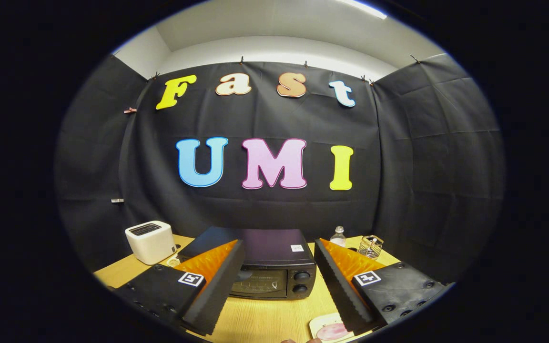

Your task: Open the toaster oven, put the food inside, and close the toaster oven door.

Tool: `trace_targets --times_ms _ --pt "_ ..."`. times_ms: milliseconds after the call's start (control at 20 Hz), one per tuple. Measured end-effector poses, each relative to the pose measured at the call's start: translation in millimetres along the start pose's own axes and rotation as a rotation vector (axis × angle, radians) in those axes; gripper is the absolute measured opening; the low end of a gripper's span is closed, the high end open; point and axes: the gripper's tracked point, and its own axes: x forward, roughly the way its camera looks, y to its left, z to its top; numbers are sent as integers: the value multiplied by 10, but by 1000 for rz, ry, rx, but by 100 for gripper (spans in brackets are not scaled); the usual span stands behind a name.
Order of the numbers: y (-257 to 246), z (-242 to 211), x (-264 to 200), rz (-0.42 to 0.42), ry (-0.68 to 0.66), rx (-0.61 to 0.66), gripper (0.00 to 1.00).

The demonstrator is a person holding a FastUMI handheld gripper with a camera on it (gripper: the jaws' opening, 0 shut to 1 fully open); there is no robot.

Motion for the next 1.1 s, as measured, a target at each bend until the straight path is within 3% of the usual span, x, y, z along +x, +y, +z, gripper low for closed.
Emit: trace_targets --times_ms 700,1100 --pt "189 -314 93 27 97 13 97" --pt "472 -449 432 35 134 39 97"
